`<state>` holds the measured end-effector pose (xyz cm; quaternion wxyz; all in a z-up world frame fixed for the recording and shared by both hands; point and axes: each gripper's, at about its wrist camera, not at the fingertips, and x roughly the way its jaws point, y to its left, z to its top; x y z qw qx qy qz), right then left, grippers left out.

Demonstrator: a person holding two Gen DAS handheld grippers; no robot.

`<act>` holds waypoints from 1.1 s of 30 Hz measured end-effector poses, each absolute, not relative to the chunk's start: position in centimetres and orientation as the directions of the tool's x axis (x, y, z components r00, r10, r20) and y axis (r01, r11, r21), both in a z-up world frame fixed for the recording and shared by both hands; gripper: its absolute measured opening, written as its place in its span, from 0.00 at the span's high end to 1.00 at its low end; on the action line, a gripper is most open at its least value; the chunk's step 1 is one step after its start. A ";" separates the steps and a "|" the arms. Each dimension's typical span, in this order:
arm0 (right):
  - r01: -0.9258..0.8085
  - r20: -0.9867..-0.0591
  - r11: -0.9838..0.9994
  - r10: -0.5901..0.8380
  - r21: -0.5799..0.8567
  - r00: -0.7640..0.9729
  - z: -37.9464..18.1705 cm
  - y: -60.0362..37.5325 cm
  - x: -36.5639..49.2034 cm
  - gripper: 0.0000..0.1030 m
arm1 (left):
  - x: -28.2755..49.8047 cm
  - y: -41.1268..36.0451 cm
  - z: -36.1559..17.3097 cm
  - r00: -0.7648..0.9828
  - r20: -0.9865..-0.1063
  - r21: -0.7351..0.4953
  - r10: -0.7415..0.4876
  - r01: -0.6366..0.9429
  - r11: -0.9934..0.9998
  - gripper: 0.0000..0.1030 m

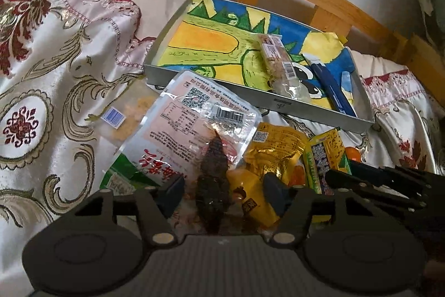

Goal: Organize snacks
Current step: 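Grasp the green stick snack with the right gripper while the left grasps the dark dried-meat snack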

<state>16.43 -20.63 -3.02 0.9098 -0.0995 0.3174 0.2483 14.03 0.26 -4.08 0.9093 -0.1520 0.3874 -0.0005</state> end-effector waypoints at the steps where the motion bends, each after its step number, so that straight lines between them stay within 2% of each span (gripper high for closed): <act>1: -0.523 -0.621 0.852 0.396 -0.026 0.676 -2.9 -20.5 16.2 0.73 | 14.1 0.4 -4.1 0.701 -0.704 -0.279 -0.116 -0.123 0.952 0.35; 5: -0.570 -0.596 0.821 0.447 -0.022 0.667 -2.5 -20.0 15.4 0.75 | 14.6 1.0 -4.0 0.703 -0.706 -0.272 -0.087 -0.155 0.950 0.36; 8: -0.581 -0.597 0.814 0.457 -0.018 0.659 -2.6 -19.7 15.4 0.74 | 15.4 1.0 -4.1 0.693 -0.715 -0.269 -0.091 -0.153 0.951 0.28; 10: -0.580 -0.615 0.815 0.459 0.004 0.641 -2.9 -19.7 15.8 0.73 | 16.0 0.8 -4.0 0.686 -0.721 -0.266 -0.097 -0.146 0.953 0.18; 12: -0.577 -0.643 0.815 0.469 0.052 0.605 -3.5 -19.9 16.2 0.68 | 16.4 0.6 -4.1 0.677 -0.731 -0.264 -0.092 -0.156 0.952 0.16; 14: -0.569 -0.640 0.818 0.481 0.083 0.599 -3.8 -20.1 16.3 0.68 | 16.5 0.5 -4.2 0.676 -0.732 -0.265 -0.084 -0.168 0.949 0.17; 17: -0.556 -0.641 0.823 0.490 0.116 0.591 -3.8 -20.3 16.5 0.68 | 16.3 0.4 -4.3 0.679 -0.731 -0.255 -0.075 -0.170 0.952 0.20; 21: -0.554 -0.646 0.827 0.477 0.099 0.596 -3.9 -20.2 16.4 0.70 | 15.8 0.5 -4.3 0.674 -0.733 -0.278 -0.091 -0.175 0.944 0.32; 26: -0.560 -0.647 0.823 0.477 0.093 0.594 -3.9 -20.2 16.4 0.70 | 15.2 0.8 -4.6 0.685 -0.719 -0.320 -0.112 -0.184 0.929 0.40; 29: -0.557 -0.647 0.824 0.479 0.100 0.593 -3.9 -20.2 16.5 0.70 | 14.8 0.9 -4.7 0.691 -0.711 -0.354 -0.131 -0.191 0.916 0.49; 33: -0.558 -0.645 0.824 0.478 0.095 0.596 -3.9 -20.2 16.4 0.70 | 14.1 0.8 -4.7 0.697 -0.704 -0.393 -0.138 -0.220 0.893 0.52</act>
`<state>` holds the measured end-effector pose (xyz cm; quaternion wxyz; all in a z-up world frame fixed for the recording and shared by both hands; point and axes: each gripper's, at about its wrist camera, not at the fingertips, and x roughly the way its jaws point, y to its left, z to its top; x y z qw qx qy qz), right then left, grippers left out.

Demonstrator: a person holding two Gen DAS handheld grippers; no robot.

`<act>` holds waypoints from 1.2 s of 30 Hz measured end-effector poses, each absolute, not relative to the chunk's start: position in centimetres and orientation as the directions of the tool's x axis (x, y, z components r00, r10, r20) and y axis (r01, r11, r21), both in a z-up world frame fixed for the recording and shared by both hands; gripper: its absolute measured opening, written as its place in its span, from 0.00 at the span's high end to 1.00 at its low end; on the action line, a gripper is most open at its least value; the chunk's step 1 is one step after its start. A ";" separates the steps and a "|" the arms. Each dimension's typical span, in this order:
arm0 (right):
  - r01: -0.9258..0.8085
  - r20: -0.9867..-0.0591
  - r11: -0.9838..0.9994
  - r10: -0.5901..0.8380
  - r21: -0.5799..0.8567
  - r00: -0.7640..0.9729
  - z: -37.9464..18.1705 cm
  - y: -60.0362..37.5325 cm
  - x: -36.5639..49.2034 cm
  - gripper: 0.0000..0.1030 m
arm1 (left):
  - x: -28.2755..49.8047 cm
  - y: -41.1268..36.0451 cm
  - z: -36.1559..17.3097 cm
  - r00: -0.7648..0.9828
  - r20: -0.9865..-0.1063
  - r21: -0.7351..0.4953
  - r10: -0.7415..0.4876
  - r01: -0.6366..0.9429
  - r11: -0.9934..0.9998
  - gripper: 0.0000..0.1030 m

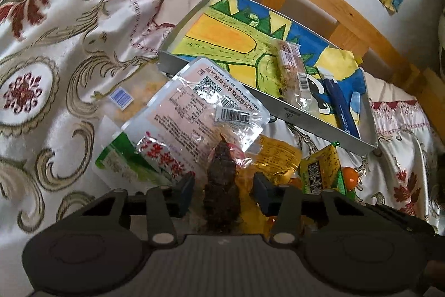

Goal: Organize snacks
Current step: 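Grasp the green stick snack with the right gripper while the left grasps the dark dried-meat snack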

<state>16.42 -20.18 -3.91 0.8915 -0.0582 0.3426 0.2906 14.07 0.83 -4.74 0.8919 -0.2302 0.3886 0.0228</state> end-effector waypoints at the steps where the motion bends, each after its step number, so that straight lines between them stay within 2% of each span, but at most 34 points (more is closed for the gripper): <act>1: -0.558 -0.645 0.824 0.478 0.094 0.597 -3.9 -20.2 16.4 0.70 | 13.9 0.8 -4.8 0.696 -0.703 -0.399 -0.143 -0.221 0.890 0.52; 7: -0.559 -0.643 0.824 0.479 0.095 0.598 -3.8 -20.1 16.4 0.72 | 12.9 1.1 -4.8 0.693 -0.703 -0.425 -0.161 -0.227 0.876 0.54; 12: -0.558 -0.650 0.828 0.455 0.058 0.608 -3.6 -19.9 16.2 0.80 | 12.6 1.1 -4.8 0.692 -0.699 -0.442 -0.179 -0.222 0.869 0.54; 20: -0.569 -0.620 0.822 0.434 -0.025 0.654 -2.9 -19.6 15.2 0.86 | 12.3 0.5 -4.3 0.704 -0.679 -0.456 -0.209 -0.181 0.871 0.54; 27: -0.566 -0.581 0.819 0.418 -0.091 0.698 -2.4 -19.3 14.5 0.88 | 12.1 0.5 -3.8 0.717 -0.661 -0.462 -0.219 -0.160 0.872 0.54; 36: -0.525 -0.517 0.847 0.411 -0.088 0.751 -1.4 -20.1 14.5 0.88 | 12.0 0.2 -2.9 0.740 -0.627 -0.487 -0.243 -0.129 0.864 0.54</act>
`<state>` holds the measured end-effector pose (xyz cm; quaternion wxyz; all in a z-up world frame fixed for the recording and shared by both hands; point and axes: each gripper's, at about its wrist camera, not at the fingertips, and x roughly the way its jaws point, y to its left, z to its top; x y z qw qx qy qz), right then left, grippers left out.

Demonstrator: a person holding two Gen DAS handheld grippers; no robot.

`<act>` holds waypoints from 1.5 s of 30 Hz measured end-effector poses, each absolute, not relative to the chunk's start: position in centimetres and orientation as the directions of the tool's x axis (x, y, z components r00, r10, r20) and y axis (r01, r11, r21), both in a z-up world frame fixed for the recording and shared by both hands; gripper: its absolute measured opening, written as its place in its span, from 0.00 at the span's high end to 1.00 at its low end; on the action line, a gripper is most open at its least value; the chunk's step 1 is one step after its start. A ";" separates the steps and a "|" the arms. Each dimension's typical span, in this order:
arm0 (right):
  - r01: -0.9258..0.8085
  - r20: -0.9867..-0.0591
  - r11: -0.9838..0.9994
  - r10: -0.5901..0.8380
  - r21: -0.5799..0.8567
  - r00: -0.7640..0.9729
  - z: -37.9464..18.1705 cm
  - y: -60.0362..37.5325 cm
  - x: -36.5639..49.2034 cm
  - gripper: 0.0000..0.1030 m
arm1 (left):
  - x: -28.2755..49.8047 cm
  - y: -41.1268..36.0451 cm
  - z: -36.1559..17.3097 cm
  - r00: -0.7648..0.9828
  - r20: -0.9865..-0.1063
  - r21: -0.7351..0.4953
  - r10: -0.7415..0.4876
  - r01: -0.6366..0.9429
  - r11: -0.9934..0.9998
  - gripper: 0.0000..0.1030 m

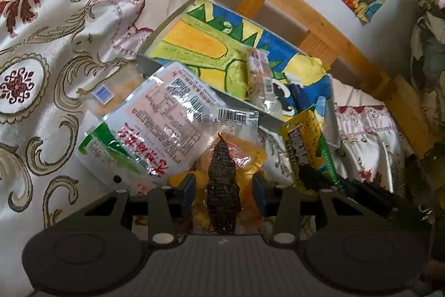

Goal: Organize snacks
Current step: 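Grasp the green stick snack with the right gripper while the left grasps the dark dried-meat snack, then carry both snacks into the dinosaur tray and open both grippers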

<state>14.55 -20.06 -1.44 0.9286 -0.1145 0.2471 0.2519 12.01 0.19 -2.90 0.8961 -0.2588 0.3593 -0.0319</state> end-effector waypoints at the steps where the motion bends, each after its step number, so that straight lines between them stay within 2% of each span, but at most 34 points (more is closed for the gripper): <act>1: -0.525 -0.515 0.846 0.411 -0.091 0.752 -1.5 -20.0 14.4 0.88 | 12.0 0.2 -2.7 0.745 -0.622 -0.489 -0.243 -0.126 0.863 0.54; 10: -0.484 -0.470 0.869 0.387 -0.102 0.793 -0.6 -20.8 15.3 0.88 | 14.8 -1.1 -0.3 0.780 -0.578 -0.478 -0.241 -0.085 0.874 0.54; 18: -0.403 -0.400 0.911 0.339 -0.086 0.851 0.5 -22.7 18.6 0.88 | 20.9 -3.5 2.1 0.807 -0.535 -0.487 -0.249 -0.053 0.872 0.54; 28: -0.295 -0.359 0.955 0.279 0.010 0.891 0.9 -26.3 25.2 0.88 | 28.1 -7.1 2.9 0.843 -0.488 -0.468 -0.226 -0.034 0.883 0.54; 38: -0.260 -0.444 0.958 0.286 0.120 0.849 -1.3 -28.5 29.7 0.88 | 32.8 -9.8 -0.7 0.821 -0.531 -0.461 -0.210 -0.072 0.885 0.54; 45: -0.261 -0.496 0.957 0.287 0.122 0.819 -2.3 -28.4 30.2 0.87 | 33.6 -11.3 -2.5 0.801 -0.562 -0.443 -0.209 -0.077 0.893 0.54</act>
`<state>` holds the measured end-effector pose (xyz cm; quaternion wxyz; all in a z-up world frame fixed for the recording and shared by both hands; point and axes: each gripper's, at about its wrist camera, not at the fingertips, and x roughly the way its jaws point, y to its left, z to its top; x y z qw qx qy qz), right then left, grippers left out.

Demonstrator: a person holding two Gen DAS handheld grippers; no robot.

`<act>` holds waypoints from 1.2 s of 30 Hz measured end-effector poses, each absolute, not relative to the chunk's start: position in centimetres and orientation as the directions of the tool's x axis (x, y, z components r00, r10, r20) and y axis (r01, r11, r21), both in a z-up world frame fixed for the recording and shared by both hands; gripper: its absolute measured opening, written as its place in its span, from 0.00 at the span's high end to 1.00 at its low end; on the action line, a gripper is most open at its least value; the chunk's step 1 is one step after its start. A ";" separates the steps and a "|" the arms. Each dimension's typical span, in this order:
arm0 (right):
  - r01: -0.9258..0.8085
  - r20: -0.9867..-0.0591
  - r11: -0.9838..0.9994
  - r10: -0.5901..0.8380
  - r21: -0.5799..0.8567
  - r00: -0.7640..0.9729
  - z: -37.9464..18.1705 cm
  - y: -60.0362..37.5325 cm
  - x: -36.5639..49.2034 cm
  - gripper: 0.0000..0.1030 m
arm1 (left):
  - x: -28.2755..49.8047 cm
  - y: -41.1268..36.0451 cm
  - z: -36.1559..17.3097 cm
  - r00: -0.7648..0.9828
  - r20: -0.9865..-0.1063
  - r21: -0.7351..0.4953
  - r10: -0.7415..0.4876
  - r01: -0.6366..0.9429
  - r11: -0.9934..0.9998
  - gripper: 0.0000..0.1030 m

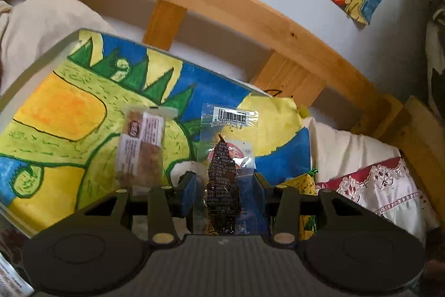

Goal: Organize snacks
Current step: 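Carry both snacks into the dinosaur tray and open both grippers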

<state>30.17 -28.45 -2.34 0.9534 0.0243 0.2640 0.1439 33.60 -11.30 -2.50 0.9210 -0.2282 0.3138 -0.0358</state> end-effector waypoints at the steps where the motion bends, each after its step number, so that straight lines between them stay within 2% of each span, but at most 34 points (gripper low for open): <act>1: -0.260 -0.500 0.958 0.286 0.123 0.817 -2.3 -28.6 30.2 0.87 | 33.7 -11.5 -2.7 0.798 -0.565 -0.441 -0.210 -0.078 0.894 0.54; 12: -0.263 -0.506 0.959 0.280 0.107 0.816 -2.5 -28.7 30.2 0.86 | 33.9 -12.1 -3.5 0.792 -0.578 -0.427 -0.197 -0.087 0.900 0.53; 19: -0.269 -0.501 0.957 0.285 0.105 0.817 -2.4 -28.6 30.1 0.80 | 33.4 -11.8 -3.0 0.804 -0.561 -0.431 -0.197 -0.081 0.899 0.39; 21: -0.274 -0.497 0.956 0.289 0.104 0.818 -2.4 -28.6 29.9 0.75 | 33.1 -11.5 -2.7 0.812 -0.550 -0.446 -0.196 -0.087 0.891 0.36; 25: -0.286 -0.468 0.953 0.301 0.104 0.831 -1.7 -28.7 29.4 0.65 | 32.2 -10.8 -1.4 0.838 -0.512 -0.471 -0.191 -0.088 0.878 0.25; 29: -0.272 -0.421 0.958 0.286 0.095 0.861 -0.6 -29.0 28.8 0.42 | 30.8 -10.2 0.5 0.861 -0.482 -0.447 -0.164 -0.080 0.891 0.17; 36: -0.246 -0.341 0.962 0.272 0.117 0.900 1.8 -29.9 27.0 0.30 | 26.5 -7.6 3.5 0.896 -0.435 -0.406 -0.093 -0.103 0.908 0.05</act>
